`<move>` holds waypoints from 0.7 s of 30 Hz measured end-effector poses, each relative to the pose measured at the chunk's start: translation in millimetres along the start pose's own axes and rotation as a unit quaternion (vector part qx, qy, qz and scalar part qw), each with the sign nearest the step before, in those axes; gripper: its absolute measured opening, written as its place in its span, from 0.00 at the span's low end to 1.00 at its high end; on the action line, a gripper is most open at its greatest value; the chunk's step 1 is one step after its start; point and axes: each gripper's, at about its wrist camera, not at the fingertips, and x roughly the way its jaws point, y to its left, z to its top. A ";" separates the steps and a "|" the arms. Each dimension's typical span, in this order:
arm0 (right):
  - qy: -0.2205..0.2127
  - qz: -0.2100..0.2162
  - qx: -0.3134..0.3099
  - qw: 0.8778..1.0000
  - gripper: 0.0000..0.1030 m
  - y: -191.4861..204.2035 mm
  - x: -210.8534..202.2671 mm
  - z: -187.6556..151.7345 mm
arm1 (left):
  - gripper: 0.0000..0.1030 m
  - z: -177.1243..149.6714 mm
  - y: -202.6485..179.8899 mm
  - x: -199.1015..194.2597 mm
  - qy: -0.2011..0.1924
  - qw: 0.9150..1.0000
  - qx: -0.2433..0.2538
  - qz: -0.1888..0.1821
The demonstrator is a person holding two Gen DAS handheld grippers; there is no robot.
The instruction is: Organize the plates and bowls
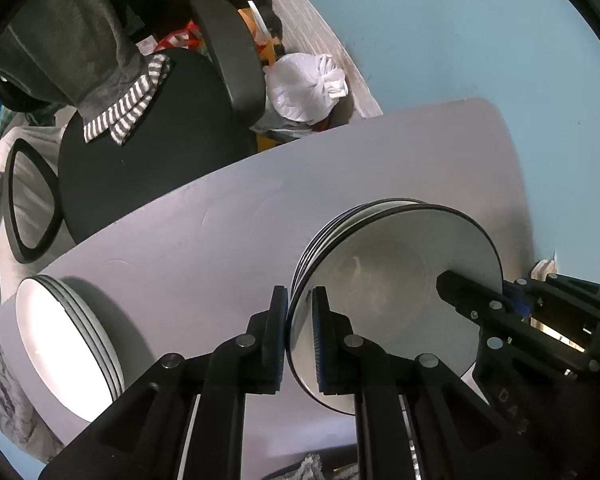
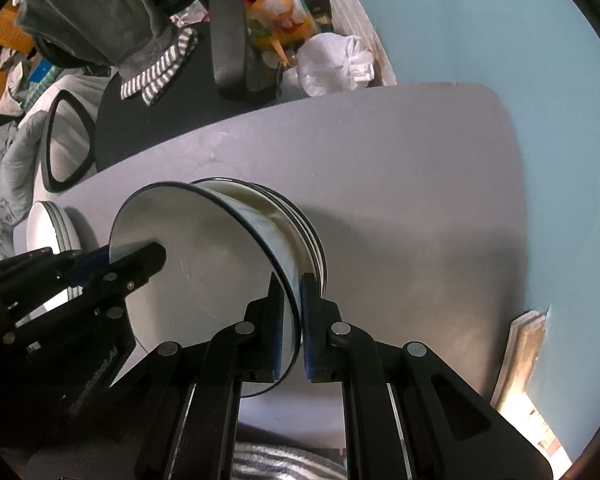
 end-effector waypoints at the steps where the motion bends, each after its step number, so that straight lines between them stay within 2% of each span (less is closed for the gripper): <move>1: 0.001 0.001 0.000 1.000 0.08 -0.4 0.1 0.3 | 0.10 0.3 -0.1 1.0 0.001 1.000 0.000 0.000; 6: 0.008 0.001 -0.001 1.000 0.08 -0.3 0.1 2.1 | 0.14 -1.3 1.3 5.5 0.006 1.000 -0.001 0.001; 13: 0.005 0.012 -0.003 1.000 0.26 5.7 -2.0 1.9 | 0.23 -8.2 8.2 7.5 0.001 1.000 -0.014 -0.007; 21: -0.001 0.003 -0.008 1.000 0.31 11.0 -7.7 2.0 | 0.26 -13.2 15.9 3.0 -0.007 1.000 -0.026 -0.016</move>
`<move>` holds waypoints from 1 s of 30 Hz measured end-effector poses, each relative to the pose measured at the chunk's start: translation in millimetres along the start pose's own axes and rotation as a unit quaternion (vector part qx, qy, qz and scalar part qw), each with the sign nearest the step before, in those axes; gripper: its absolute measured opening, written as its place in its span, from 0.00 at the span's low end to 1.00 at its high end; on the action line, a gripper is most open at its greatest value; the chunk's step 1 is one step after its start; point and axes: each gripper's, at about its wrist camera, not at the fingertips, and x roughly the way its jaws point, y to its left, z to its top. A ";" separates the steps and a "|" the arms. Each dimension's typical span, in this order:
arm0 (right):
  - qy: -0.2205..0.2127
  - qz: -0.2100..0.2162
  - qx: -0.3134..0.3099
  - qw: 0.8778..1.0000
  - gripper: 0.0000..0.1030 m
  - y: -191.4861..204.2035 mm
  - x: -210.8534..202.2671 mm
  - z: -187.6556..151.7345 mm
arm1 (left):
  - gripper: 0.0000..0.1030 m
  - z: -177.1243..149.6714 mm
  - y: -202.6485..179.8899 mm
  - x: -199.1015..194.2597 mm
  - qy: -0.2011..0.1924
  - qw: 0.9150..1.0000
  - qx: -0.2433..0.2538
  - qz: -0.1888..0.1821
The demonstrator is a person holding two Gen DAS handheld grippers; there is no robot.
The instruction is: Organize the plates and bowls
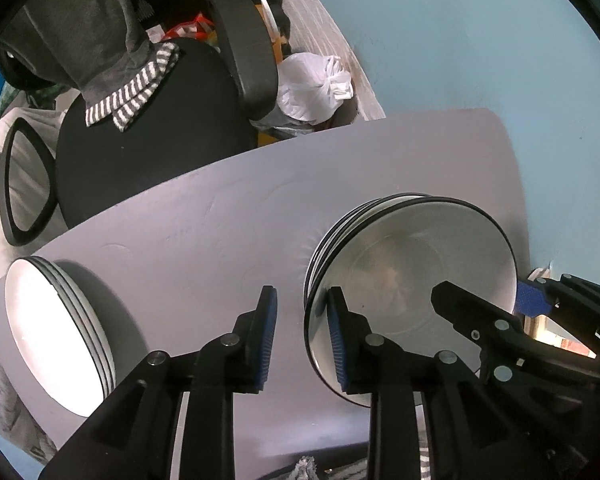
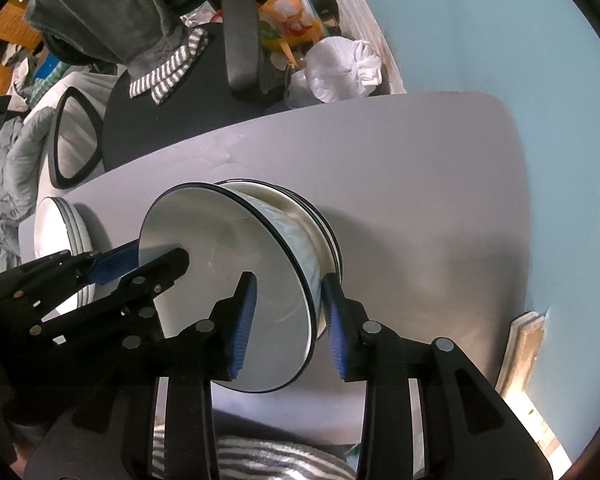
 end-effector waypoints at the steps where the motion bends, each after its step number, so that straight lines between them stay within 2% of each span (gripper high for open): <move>1: 0.000 0.000 0.001 1.000 0.33 0.3 -0.1 0.1 | 0.26 -0.5 0.6 -1.2 -0.002 1.000 0.001 0.001; 3: -0.003 0.004 0.006 1.000 0.35 -0.7 -2.8 -0.8 | 0.26 -0.9 2.1 -5.0 -0.008 1.000 0.000 0.003; 5: -0.012 0.001 0.011 1.000 0.50 -1.7 -7.9 -1.1 | 0.27 -1.4 5.6 -10.0 -0.014 1.000 -0.005 -0.009; 7: -0.028 -0.008 0.014 0.999 0.57 -2.8 -15.6 -1.2 | 0.28 -2.1 7.1 -14.4 -0.017 1.000 -0.008 -0.013; 10: -0.034 0.001 0.017 0.999 0.57 -4.8 -20.9 -0.8 | 0.28 -4.2 7.2 -21.7 -0.028 1.000 -0.003 -0.008; 17: -0.064 -0.029 0.010 0.998 0.57 0.1 -35.2 -8.1 | 0.28 -16.3 16.4 -55.4 -0.071 0.997 -0.007 0.005; 24: -0.100 -0.056 -0.025 0.993 0.58 21.7 -58.7 -23.1 | 0.28 -37.0 38.7 -95.1 -0.114 0.993 -0.022 0.017; 26: -0.109 -0.057 -0.037 0.992 0.59 28.0 -66.8 -27.9 | 0.31 -44.3 44.2 -103.5 -0.119 0.992 -0.024 0.018; 28: -0.120 -0.054 -0.043 0.990 0.59 34.8 -75.5 -34.3 | 0.40 -52.8 49.8 -110.8 -0.125 0.992 -0.028 0.017; 30: -0.127 -0.053 -0.046 0.989 0.59 39.4 -81.5 -38.0 | 0.40 -62.3 54.0 -116.6 -0.133 0.991 -0.031 0.016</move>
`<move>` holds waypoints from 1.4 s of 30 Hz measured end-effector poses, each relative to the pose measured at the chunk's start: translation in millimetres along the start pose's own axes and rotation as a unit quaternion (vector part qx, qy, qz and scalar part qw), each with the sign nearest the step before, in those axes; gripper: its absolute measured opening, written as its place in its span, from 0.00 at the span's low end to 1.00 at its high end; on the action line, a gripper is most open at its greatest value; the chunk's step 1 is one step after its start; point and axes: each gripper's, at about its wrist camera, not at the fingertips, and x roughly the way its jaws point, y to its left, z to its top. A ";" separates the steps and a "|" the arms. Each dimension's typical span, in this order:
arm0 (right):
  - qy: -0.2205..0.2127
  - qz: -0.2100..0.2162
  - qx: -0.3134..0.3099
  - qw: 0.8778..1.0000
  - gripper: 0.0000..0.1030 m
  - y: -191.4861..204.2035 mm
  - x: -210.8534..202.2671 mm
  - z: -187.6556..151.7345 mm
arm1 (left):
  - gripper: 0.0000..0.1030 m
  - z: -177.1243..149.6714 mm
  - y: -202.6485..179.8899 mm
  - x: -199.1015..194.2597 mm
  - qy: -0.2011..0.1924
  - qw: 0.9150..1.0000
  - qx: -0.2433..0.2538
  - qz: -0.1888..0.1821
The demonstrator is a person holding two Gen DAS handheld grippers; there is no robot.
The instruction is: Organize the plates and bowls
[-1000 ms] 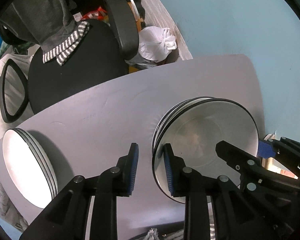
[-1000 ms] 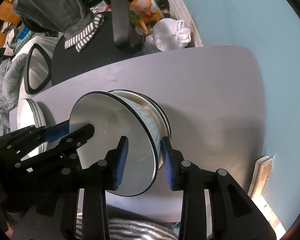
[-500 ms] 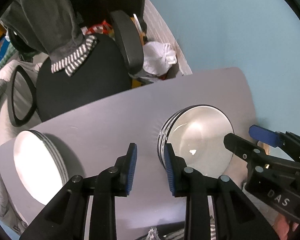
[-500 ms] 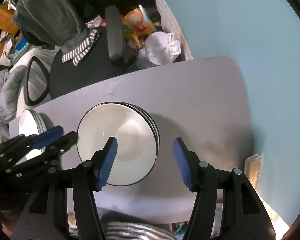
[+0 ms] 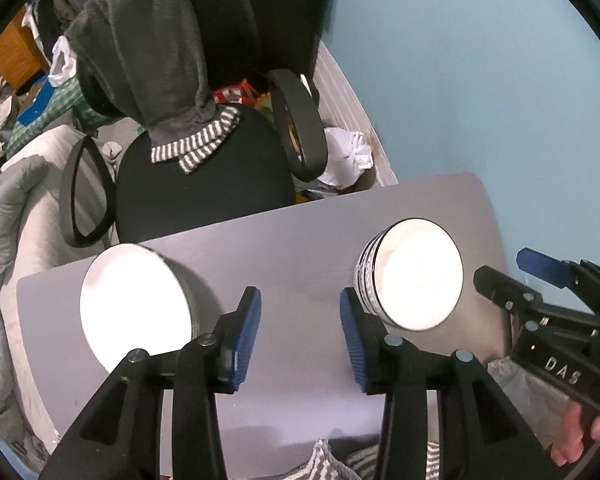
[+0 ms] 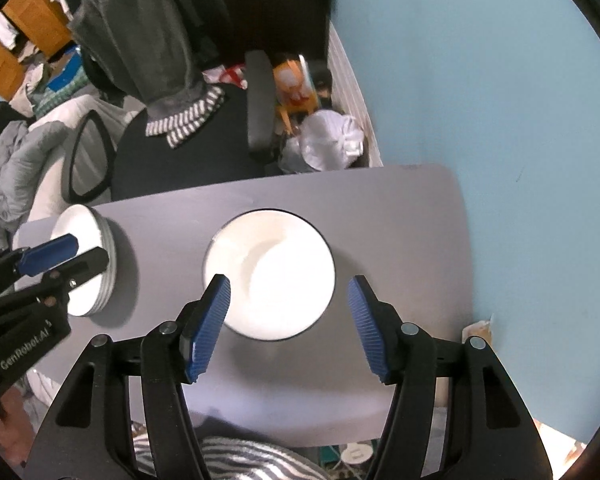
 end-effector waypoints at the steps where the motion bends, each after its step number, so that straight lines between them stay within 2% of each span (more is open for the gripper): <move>1: -0.004 0.001 -0.002 1.000 0.59 2.3 -4.0 -1.2 | 0.40 -3.7 2.3 -3.1 0.000 1.000 -0.001 -0.001; 5: -0.012 0.001 -0.011 1.000 0.59 11.7 -15.3 -6.9 | 0.42 -13.3 9.0 -10.6 0.005 1.000 -0.005 -0.006; 8: -0.018 -0.001 -0.019 1.000 0.59 18.5 -24.3 -11.5 | 0.48 -18.1 14.0 -17.8 0.000 1.000 -0.006 -0.011; 15: -0.040 -0.005 -0.036 0.999 0.59 30.7 -42.0 -21.3 | 0.49 -31.8 27.6 -36.4 -0.013 1.000 -0.016 -0.009; 17: -0.042 -0.008 -0.040 0.998 0.59 33.6 -43.5 -24.7 | 0.54 -35.5 28.9 -41.5 -0.018 1.000 -0.015 -0.007; 25: -0.048 -0.010 -0.045 0.998 0.59 39.4 -49.0 -37.9 | 0.55 -49.3 32.6 -53.8 -0.033 0.999 -0.011 0.003; 34: -0.038 -0.012 -0.046 0.998 0.59 27.3 -44.2 -41.6 | 0.55 -52.0 33.6 -43.2 -0.009 1.000 -0.011 -0.002; 42: -0.028 -0.010 -0.040 0.999 0.59 -0.8 -32.7 -34.7 | 0.57 -37.1 21.3 -31.0 0.007 1.000 -0.002 -0.002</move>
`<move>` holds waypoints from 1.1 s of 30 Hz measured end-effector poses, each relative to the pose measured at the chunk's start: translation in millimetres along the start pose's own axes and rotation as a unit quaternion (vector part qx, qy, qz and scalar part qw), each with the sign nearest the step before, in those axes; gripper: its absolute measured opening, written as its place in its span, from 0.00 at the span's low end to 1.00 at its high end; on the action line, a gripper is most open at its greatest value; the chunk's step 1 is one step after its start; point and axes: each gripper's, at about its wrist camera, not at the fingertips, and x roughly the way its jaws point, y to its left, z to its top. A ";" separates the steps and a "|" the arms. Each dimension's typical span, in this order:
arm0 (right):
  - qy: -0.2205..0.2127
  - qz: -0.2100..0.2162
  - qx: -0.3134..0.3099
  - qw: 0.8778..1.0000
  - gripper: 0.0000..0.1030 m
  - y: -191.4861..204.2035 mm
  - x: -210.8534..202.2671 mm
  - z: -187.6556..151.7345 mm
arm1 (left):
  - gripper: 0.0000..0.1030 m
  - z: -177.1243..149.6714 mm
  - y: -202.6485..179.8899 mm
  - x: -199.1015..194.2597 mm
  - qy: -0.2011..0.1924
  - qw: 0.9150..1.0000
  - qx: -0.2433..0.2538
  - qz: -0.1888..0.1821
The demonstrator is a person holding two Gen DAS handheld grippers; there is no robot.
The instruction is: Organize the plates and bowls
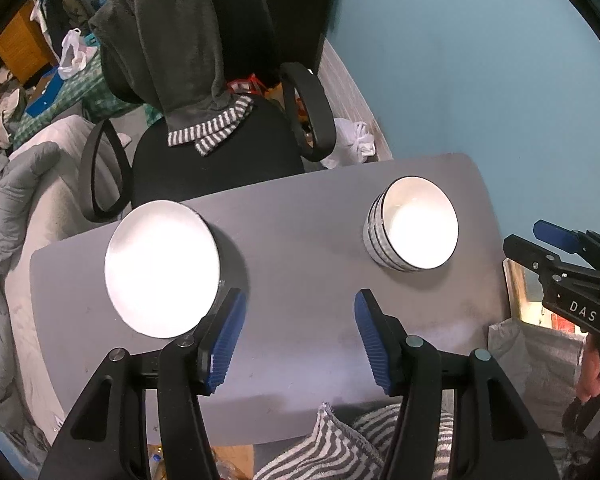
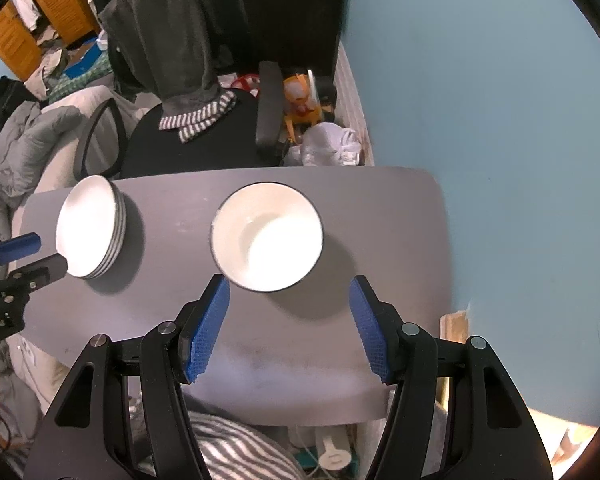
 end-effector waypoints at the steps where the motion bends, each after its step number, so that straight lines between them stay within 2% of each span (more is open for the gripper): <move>1: 0.002 0.003 0.003 1.000 0.59 -4.1 2.3 1.5 | 0.59 1.9 -1.8 2.6 0.003 1.000 0.000 -0.003; 9: 0.018 0.022 0.012 1.000 0.59 -33.4 25.5 10.1 | 0.61 19.4 -16.9 34.0 0.030 0.999 -0.003 -0.033; 16: 0.061 0.036 0.013 0.997 0.59 -51.4 71.0 15.8 | 0.61 31.6 -29.2 64.4 0.062 0.996 -0.006 -0.058; 21: 0.077 0.056 0.017 0.995 0.59 -56.2 91.2 18.4 | 0.63 40.3 -38.5 83.8 0.074 0.995 -0.006 -0.071; 33: 0.108 0.067 0.006 0.992 0.60 -51.2 126.0 27.3 | 0.63 52.4 -61.1 124.0 0.108 0.993 -0.004 -0.057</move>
